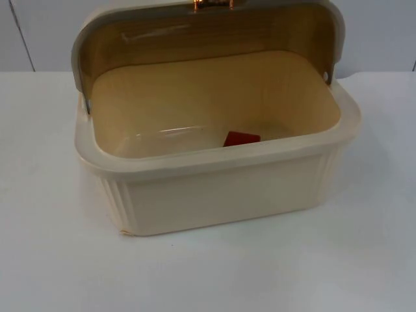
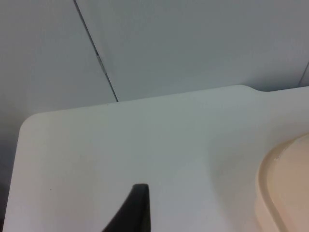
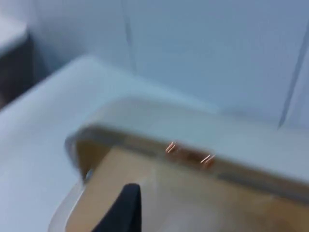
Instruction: Open the box lid with the left hand, place the block into the box with the right hand, then close the box lid with the left hand.
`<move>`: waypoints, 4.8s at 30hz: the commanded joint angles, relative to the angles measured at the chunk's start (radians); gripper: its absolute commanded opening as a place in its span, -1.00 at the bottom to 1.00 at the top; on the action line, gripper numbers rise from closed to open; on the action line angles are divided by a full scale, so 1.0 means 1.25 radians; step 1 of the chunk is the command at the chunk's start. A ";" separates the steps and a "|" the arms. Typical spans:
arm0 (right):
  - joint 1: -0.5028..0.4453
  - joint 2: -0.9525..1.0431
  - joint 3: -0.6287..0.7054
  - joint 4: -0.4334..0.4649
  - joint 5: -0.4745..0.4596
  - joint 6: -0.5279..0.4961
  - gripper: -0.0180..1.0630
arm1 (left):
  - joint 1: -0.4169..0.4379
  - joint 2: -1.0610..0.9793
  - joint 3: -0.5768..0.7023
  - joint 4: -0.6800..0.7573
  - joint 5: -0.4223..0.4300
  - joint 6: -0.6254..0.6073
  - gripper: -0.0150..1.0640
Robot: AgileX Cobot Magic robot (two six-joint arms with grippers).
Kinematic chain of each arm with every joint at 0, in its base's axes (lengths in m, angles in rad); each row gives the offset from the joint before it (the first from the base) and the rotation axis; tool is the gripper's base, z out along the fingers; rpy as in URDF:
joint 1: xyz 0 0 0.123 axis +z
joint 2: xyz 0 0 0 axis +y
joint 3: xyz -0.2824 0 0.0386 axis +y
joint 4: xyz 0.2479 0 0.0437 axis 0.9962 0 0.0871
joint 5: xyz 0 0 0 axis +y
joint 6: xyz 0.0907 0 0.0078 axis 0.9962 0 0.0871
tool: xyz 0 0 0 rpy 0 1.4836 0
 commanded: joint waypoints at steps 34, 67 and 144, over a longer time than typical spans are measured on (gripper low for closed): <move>-0.619 -0.164 0.001 0.206 0.163 -0.220 0.97 | 0.000 -0.004 -0.002 -0.035 -0.029 0.005 0.97; -0.617 -0.138 0.001 0.231 0.180 -0.264 0.97 | 0.000 0.114 -0.003 -0.529 -0.384 0.304 0.97; -0.617 -0.138 0.001 0.240 0.187 -0.264 0.97 | -0.283 0.475 -0.343 -0.255 0.145 0.737 -0.98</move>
